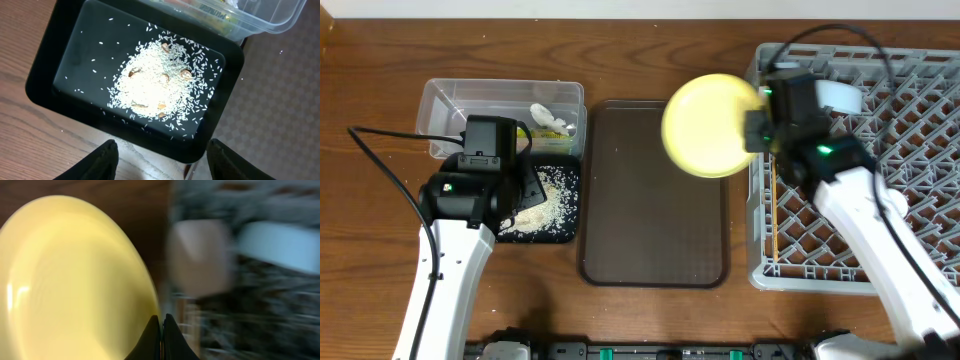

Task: Sort waste into correct bins and load items into the dishwasher rack
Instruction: 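Lift the yellow plate into the rack and stand it upright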

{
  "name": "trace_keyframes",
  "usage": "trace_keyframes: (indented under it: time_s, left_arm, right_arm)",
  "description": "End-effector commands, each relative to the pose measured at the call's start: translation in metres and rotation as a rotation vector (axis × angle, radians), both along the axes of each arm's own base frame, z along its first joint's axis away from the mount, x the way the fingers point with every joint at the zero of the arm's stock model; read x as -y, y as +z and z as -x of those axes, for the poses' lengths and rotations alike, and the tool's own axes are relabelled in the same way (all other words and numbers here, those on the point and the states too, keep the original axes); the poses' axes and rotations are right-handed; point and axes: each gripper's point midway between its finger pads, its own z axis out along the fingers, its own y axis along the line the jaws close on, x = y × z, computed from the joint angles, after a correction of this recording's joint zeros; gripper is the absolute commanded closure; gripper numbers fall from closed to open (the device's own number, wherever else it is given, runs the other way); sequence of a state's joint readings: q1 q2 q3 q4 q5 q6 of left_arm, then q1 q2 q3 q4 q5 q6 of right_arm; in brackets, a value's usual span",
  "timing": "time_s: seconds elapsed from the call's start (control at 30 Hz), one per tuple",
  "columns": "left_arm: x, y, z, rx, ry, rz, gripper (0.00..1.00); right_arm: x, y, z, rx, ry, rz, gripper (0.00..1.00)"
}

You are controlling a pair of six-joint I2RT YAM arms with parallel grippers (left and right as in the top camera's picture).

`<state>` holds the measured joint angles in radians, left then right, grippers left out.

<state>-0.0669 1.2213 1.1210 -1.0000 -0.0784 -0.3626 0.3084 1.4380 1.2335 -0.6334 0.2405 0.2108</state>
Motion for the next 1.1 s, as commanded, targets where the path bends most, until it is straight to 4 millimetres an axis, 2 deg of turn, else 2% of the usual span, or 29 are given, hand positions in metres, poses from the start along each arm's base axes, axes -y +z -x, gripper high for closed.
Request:
trace_keyframes:
  time_s: [0.0, 0.23, 0.3, 0.4, 0.5, 0.63, 0.73, 0.93, 1.07]
  left_arm:
    - [-0.003, -0.002, 0.002, -0.009, 0.01, -0.007, 0.4]
    - [-0.003, -0.002, 0.002, -0.009, 0.01, -0.007, 0.4]
    - [-0.003, -0.002, 0.002, -0.009, 0.01, -0.008, 0.4]
    - [-0.003, -0.002, 0.002, -0.009, 0.01, -0.008, 0.4]
    - [-0.003, -0.002, 0.002, -0.01, 0.01, -0.008, 0.4]
    - [-0.003, -0.002, 0.002, -0.009, 0.01, -0.008, 0.4]
    - [-0.003, -0.002, 0.002, -0.009, 0.01, -0.008, 0.4]
    - [-0.003, -0.002, 0.002, -0.009, 0.01, -0.008, 0.4]
    - [-0.003, -0.002, 0.002, -0.009, 0.01, -0.008, 0.4]
  right_arm:
    - [0.06, 0.035, 0.012, 0.074, -0.122, 0.235, 0.99]
    - [0.137, 0.073, 0.047, 0.058, -0.297, 0.544, 0.99]
    - [0.154, 0.08, 0.054, 0.033, -0.329, 0.642, 0.99]
    - [0.171, 0.086, 0.061, -0.037, -0.311, 0.788, 0.99]
    - [0.184, 0.086, 0.063, -0.09, -0.296, 0.852, 0.99]
    - [0.197, 0.083, 0.065, -0.121, -0.325, 0.857, 0.99]
    - [0.198, 0.075, 0.062, -0.149, -0.302, 0.858, 0.99]
    - [0.187, 0.043, 0.045, -0.21, -0.212, 0.818, 0.99]
    - [0.182, 0.027, 0.036, -0.217, -0.223, 0.781, 0.98]
